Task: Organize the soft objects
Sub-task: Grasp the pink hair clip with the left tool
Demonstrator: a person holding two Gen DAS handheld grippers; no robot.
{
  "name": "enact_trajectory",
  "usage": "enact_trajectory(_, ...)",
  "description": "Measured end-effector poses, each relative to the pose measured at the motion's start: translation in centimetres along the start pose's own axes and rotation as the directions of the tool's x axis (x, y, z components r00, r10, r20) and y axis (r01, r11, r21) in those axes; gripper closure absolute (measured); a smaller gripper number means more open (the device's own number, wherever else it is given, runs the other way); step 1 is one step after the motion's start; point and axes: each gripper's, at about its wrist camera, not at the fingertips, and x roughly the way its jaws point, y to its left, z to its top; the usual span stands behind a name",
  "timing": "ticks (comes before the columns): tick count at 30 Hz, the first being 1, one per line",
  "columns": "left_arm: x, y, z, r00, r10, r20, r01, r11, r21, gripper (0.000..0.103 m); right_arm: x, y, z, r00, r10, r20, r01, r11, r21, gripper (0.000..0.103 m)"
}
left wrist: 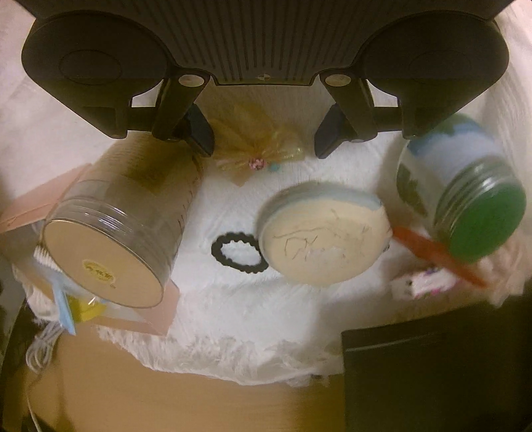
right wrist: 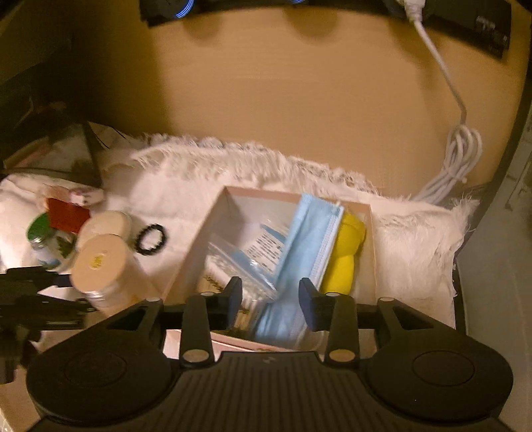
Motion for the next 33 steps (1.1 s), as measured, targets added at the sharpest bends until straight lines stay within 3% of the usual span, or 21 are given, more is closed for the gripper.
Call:
enact_trajectory(3,0.0,-0.2,0.1,1.000,0.016,0.012,-0.016,0.999,0.029,0.045,-1.1,0.7,-0.1,1.000,0.010,0.020,-0.010,1.000,-0.016,0.053)
enact_trajectory(5,-0.3,-0.3,0.0,0.999,0.017,0.027,-0.019,0.999,0.043,0.077,-1.6,1.3,0.0,0.999,0.016,0.029,-0.016,1.000,-0.022,0.053)
enact_trajectory(6,-0.4,-0.4,-0.1,0.999,0.020,0.029,-0.021,0.999,0.046,0.080,-1.7,1.7,0.2,0.999,0.024,0.030,-0.024,0.999,-0.024,0.053)
enact_trajectory(14,-2.2,1.0,-1.6,0.998,-0.023,0.062,0.024,0.999,-0.025,0.085,-1.1,5.6,4.1,0.991,0.137,0.001,-0.137,0.991,-0.005,0.048)
enact_trajectory(17,-3.9,2.2,-2.4,0.995,-0.045,0.094,0.052,0.996,-0.076,0.085,0.8,7.9,6.5,0.977,0.200,-0.080,-0.199,0.980,0.021,0.046)
enact_trajectory(21,-5.8,4.3,-3.7,0.990,-0.058,0.128,0.078,0.984,-0.160,0.085,5.5,12.1,8.7,0.940,0.256,-0.226,-0.251,0.967,0.053,0.046)
enact_trajectory(23,-6.6,5.3,-4.3,0.988,-0.058,0.140,0.086,0.976,-0.199,0.085,8.6,14.6,9.6,0.936,0.226,-0.269,-0.220,0.974,0.050,0.047)
enact_trajectory(25,-7.5,6.1,-5.0,0.987,-0.062,0.151,0.096,0.968,-0.232,0.085,11.8,16.2,10.3,0.936,0.163,-0.313,-0.150,0.987,0.064,0.066)
enact_trajectory(26,-7.9,6.5,-5.4,0.985,-0.067,0.156,0.105,0.963,-0.250,0.085,13.6,16.7,10.7,0.932,0.134,-0.336,-0.116,0.991,0.074,0.082)
enact_trajectory(27,-8.3,6.9,-5.7,0.984,-0.072,0.161,0.113,0.957,-0.267,0.085,15.5,17.3,11.1,0.928,0.105,-0.357,-0.081,0.993,0.081,0.085)
enact_trajectory(29,-9.0,7.7,-6.5,0.983,-0.073,0.168,0.122,0.945,-0.303,0.085,18.3,17.6,11.6,0.923,0.064,-0.379,-0.027,0.995,0.101,0.086)
enact_trajectory(33,-9.7,9.6,-7.8,0.984,-0.064,0.166,0.123,0.919,-0.375,0.085,23.3,18.2,12.3,0.890,0.037,-0.454,0.026,0.991,0.131,0.086)
